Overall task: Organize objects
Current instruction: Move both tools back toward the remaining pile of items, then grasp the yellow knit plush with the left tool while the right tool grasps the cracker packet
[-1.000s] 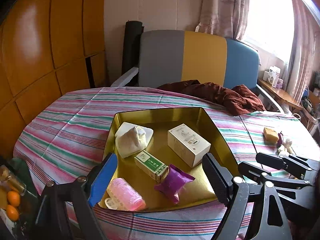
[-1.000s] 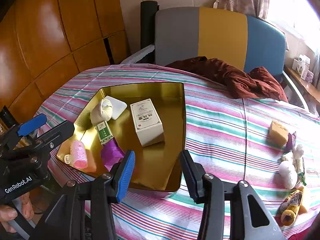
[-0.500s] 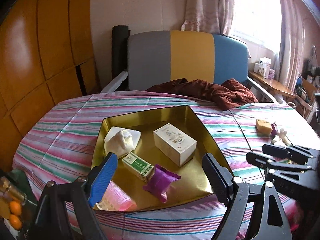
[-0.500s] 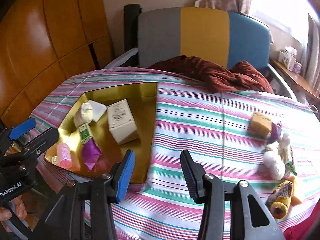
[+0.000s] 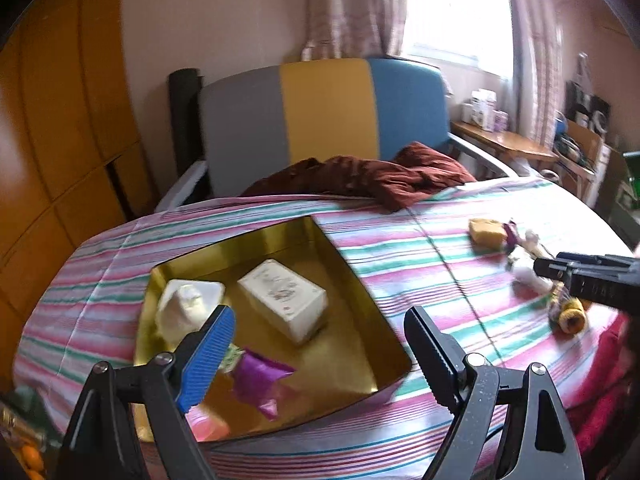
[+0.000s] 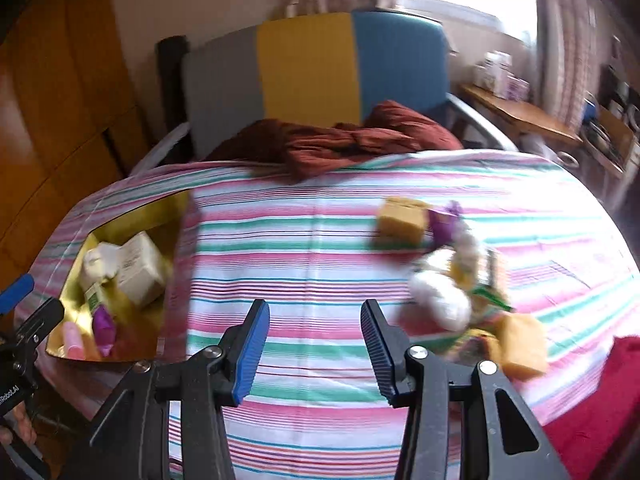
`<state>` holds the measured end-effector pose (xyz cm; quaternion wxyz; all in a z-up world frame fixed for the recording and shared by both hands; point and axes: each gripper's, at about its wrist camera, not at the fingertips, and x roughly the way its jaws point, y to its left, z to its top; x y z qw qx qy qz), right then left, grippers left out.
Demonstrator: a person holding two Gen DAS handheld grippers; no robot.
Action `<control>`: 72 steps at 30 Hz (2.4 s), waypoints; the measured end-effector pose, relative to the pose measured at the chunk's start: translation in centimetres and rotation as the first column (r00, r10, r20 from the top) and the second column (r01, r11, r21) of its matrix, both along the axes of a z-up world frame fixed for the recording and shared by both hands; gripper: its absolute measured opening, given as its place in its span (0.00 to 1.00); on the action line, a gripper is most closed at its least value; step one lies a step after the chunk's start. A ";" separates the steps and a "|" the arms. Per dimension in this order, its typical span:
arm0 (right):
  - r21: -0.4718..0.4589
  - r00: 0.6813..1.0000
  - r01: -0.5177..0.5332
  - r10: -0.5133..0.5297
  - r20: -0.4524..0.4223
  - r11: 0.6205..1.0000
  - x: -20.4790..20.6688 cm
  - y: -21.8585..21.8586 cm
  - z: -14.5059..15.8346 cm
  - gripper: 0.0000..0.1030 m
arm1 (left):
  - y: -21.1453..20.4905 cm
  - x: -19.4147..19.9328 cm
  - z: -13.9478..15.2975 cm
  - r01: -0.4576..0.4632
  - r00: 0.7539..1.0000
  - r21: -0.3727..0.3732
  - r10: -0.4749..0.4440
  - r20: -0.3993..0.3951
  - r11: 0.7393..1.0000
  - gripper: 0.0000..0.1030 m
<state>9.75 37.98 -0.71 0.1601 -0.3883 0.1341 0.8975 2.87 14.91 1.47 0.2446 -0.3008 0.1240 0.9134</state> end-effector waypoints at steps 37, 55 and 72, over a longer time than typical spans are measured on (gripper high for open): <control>-0.094 0.911 0.409 -0.400 0.105 0.908 14.6 16.0 -2.2 0.47 | 30.3 6.8 -10.2 0.632 0.660 0.096 -0.599 0.453 0.769 0.50; -0.246 0.950 0.279 -0.230 0.211 0.928 3.1 17.9 -4.1 0.47 | 17.4 2.2 -10.8 0.476 0.781 0.079 -0.462 0.420 0.876 0.36; -0.269 0.897 0.375 -0.274 0.346 0.887 -2.8 21.0 -9.2 0.50 | 16.5 1.1 -11.9 0.423 0.768 0.155 -0.444 0.462 0.893 0.42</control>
